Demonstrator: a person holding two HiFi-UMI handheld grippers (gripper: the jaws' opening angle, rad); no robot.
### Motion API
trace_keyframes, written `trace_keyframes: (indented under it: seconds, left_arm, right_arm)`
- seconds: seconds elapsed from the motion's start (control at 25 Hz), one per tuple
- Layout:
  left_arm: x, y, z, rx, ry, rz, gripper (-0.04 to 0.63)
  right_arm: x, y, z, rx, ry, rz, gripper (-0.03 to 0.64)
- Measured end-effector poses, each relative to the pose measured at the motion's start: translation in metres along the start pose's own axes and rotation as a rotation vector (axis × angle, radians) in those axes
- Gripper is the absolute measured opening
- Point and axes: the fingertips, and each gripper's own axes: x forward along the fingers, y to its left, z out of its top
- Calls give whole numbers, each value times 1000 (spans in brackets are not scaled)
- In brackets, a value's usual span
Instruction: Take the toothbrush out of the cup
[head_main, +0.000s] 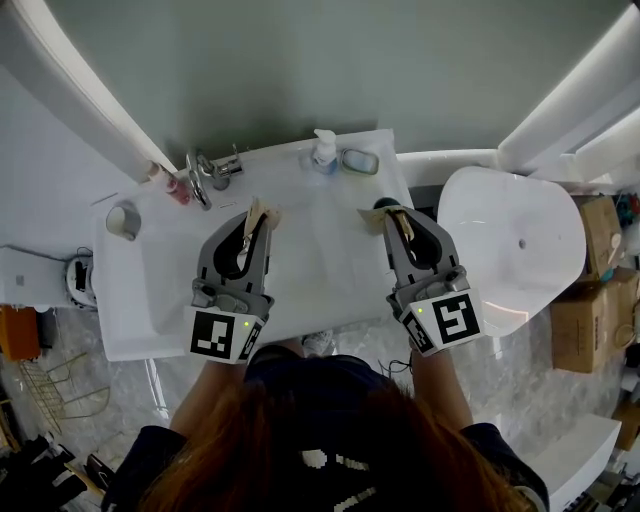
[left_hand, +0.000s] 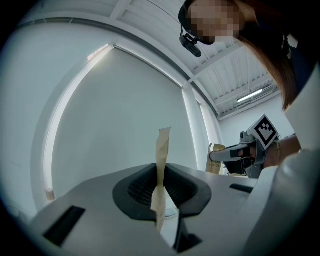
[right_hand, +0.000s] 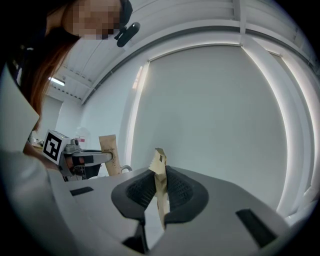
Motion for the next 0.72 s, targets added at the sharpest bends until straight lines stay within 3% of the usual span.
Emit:
trace_keyframes:
  seconds: [0.4, 0.6, 0.72]
  left_arm:
    - [-14, 11, 4, 14, -8, 40, 57]
    - [-19, 7, 7, 95, -11, 43, 57]
    - [-20, 8, 5, 71, -8, 40, 57]
  right_arm:
    - [2, 14, 2, 8, -11, 22, 54]
    - [0, 17, 2, 13, -14, 22, 54]
    - [2, 19, 3, 15, -17, 26, 54]
